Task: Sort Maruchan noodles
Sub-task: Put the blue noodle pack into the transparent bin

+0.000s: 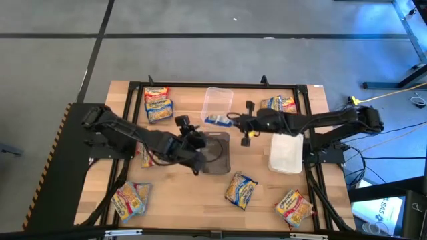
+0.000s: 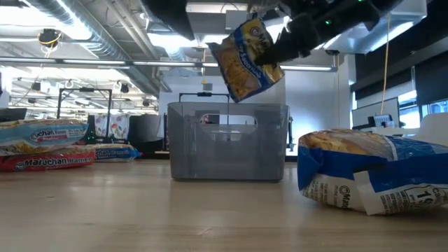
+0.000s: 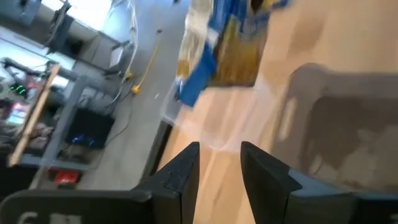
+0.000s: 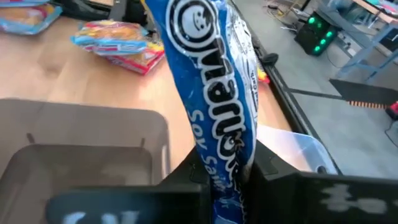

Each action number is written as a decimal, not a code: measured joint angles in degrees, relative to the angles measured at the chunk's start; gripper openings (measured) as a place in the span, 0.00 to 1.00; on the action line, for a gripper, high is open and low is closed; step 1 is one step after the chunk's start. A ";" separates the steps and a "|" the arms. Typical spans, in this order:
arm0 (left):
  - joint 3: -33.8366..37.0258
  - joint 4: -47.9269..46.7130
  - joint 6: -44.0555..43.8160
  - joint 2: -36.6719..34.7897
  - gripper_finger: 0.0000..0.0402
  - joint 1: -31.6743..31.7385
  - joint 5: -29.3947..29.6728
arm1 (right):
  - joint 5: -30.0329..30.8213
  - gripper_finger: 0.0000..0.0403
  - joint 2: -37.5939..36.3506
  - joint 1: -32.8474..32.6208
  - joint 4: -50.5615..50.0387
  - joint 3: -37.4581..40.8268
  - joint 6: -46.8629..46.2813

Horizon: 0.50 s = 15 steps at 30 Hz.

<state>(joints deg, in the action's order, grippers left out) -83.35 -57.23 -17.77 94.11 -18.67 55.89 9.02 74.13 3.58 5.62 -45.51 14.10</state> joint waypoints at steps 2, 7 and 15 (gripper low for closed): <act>2.53 -0.36 -0.72 -1.94 0.27 0.38 -1.02 | -0.65 0.06 -0.02 1.04 -2.17 -1.12 0.02; 14.53 6.69 -3.30 -10.67 0.27 1.44 -7.98 | -0.93 0.06 -0.02 3.04 -4.62 -3.87 -0.02; 39.52 46.60 2.40 -25.08 0.27 4.37 -18.00 | 0.51 0.06 0.85 8.12 -8.15 -11.66 -0.78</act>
<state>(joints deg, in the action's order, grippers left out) -43.83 -10.63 -15.37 69.03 -14.30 37.90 9.53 74.98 11.70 -2.53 -57.16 13.32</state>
